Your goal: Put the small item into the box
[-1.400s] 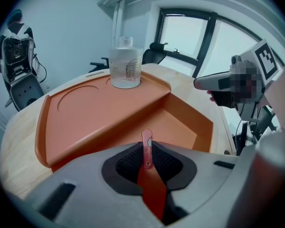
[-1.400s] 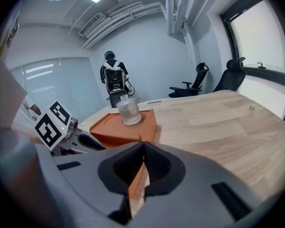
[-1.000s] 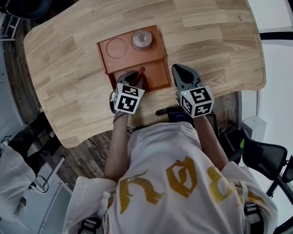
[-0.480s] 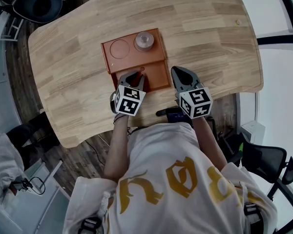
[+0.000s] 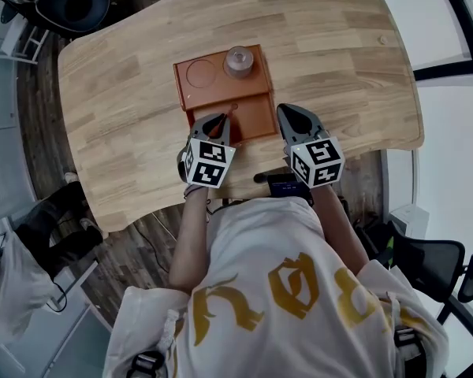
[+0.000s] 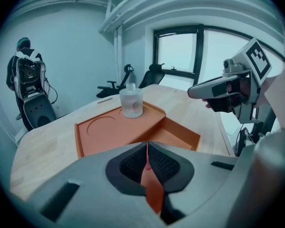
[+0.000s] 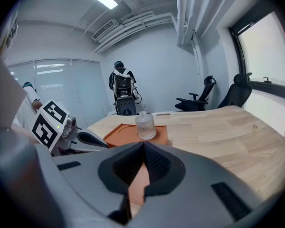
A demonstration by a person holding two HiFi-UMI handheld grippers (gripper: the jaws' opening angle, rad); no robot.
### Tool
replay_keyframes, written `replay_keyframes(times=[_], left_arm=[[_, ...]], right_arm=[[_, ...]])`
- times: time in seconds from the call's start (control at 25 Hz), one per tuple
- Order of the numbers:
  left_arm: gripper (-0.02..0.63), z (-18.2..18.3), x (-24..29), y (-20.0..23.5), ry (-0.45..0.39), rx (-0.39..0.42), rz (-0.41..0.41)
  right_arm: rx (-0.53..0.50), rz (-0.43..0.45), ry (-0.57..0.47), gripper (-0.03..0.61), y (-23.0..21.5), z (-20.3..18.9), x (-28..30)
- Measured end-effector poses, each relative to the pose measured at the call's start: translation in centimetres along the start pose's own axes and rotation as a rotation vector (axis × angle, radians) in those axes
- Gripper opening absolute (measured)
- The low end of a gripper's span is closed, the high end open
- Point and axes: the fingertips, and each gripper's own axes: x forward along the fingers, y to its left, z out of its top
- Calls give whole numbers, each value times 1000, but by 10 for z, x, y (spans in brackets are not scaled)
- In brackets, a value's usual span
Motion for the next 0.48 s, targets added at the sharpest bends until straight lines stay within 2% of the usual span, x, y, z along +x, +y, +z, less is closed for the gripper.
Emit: replay_keyframes(times=[0.28,0.48], left_arm=[[11,22,-44,6,-163,-94,31],[9,33,-80,16,-300,-270,50]], right_arm=[[-43,-13,-77,12,16,16,-18],[-23,-5,-128,12,30,28,-32]])
